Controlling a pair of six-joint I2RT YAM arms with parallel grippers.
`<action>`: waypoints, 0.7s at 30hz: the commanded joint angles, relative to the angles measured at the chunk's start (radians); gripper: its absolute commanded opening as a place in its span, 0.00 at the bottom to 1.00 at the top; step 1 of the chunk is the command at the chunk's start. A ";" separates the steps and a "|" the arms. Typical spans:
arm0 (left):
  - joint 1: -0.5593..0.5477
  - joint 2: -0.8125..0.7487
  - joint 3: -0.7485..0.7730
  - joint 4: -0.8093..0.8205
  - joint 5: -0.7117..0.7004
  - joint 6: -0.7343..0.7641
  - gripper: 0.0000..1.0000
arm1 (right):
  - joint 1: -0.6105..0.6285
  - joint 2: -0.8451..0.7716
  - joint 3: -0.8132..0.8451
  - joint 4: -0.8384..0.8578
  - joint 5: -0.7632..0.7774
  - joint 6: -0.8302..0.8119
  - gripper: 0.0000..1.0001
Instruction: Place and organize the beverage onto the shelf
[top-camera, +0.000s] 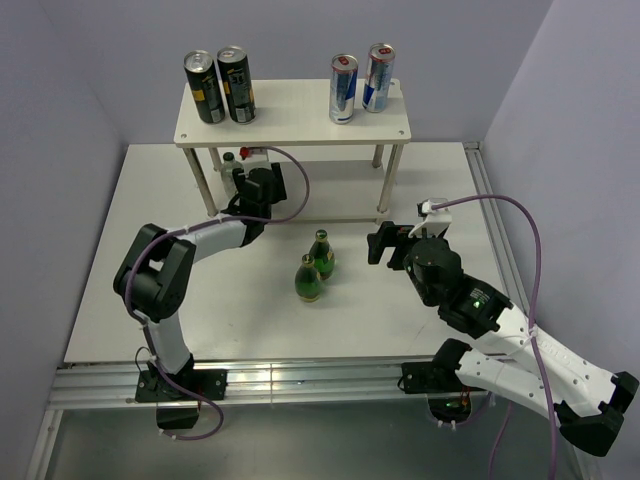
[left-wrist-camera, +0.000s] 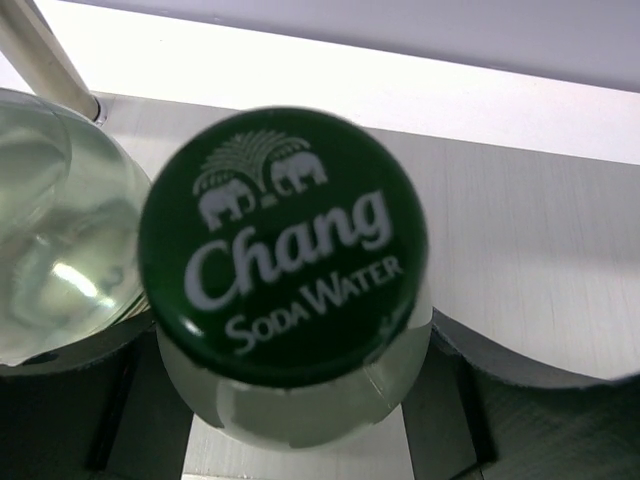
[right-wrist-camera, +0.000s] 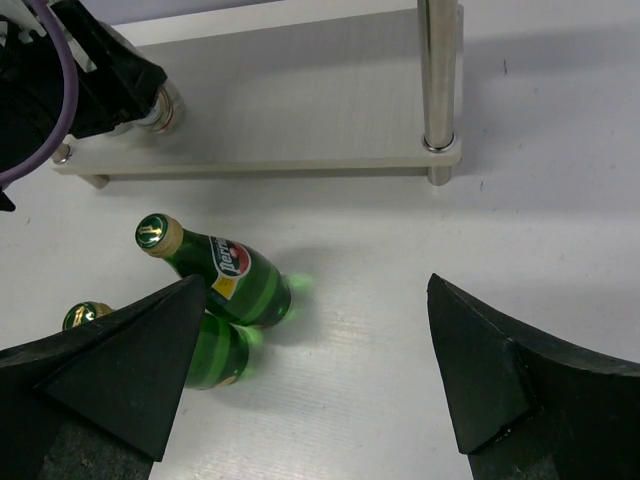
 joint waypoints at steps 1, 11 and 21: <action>0.015 -0.018 0.081 0.115 -0.043 0.010 0.52 | 0.005 0.000 0.012 0.020 0.021 0.003 0.98; 0.009 -0.061 0.050 0.095 -0.025 0.001 0.91 | 0.006 -0.007 0.013 0.017 0.021 0.005 0.98; -0.057 -0.187 -0.088 0.054 -0.060 -0.038 0.91 | 0.006 -0.012 0.010 0.017 0.030 0.005 0.98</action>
